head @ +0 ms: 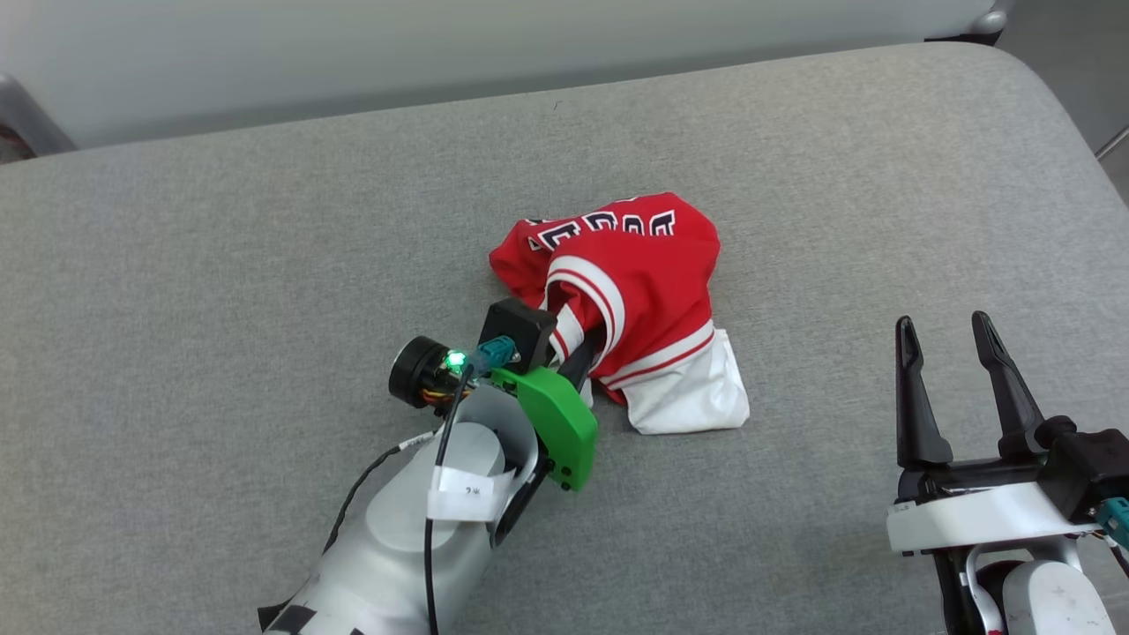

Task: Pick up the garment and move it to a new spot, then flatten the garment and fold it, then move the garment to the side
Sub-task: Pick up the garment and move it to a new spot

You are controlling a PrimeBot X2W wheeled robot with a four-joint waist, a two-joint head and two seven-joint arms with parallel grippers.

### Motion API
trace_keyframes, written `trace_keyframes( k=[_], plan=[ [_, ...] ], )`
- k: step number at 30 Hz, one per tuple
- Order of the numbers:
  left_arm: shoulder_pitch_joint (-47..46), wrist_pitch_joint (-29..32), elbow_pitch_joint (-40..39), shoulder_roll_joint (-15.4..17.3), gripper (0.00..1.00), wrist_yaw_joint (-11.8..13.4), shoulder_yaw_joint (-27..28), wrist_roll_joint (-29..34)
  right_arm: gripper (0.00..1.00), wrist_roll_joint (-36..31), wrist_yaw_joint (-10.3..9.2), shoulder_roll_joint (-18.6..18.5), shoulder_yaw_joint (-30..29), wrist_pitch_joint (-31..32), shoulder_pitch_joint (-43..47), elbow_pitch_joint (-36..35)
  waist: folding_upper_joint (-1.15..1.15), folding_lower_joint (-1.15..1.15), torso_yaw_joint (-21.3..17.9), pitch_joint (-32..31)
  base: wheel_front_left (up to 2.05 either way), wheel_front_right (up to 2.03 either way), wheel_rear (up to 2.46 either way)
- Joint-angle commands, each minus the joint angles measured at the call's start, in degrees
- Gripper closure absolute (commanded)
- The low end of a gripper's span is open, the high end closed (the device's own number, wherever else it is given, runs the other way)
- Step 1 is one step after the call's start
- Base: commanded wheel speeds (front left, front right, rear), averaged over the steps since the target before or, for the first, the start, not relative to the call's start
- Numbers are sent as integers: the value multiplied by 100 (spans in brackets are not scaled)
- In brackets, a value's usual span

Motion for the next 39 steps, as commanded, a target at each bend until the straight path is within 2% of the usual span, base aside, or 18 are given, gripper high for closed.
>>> trace_keyframes(
  k=[1,5,6,7,14,23,34,39],
  plan=[
    [-1,-65,127,-17,100,35,-41,96,0,14,-5,10,24,-28,-65,9,-1,0,77,105,0,0,0],
    [-99,-127,381,-48,100,-10,-97,86,0,13,-5,10,26,-28,-97,44,-1,0,196,161,0,0,0],
    [-115,-135,423,-52,58,-29,-118,80,0,14,-5,10,25,-28,-100,55,-1,0,227,159,0,0,0],
    [-138,-142,470,-57,0,-54,-162,88,0,13,-5,10,25,-28,-100,71,-1,0,269,148,0,0,0],
    [-195,-170,346,-73,0,-56,-69,3,0,-68,-5,10,-9,-28,-71,135,-1,0,570,-69,0,0,0],
    [280,-172,-870,-41,0,5,423,188,0,-177,-5,10,-112,-28,202,262,-1,0,1096,-725,0,0,0],
    [1475,-173,-2537,590,0,471,1659,302,0,-133,-5,10,-102,-28,502,257,-1,0,1411,-1115,0,0,0],
    [2207,-173,-3097,684,0,544,2101,468,0,-176,-5,10,-102,-28,580,218,-1,0,1447,-1151,0,0,0]
  ],
)
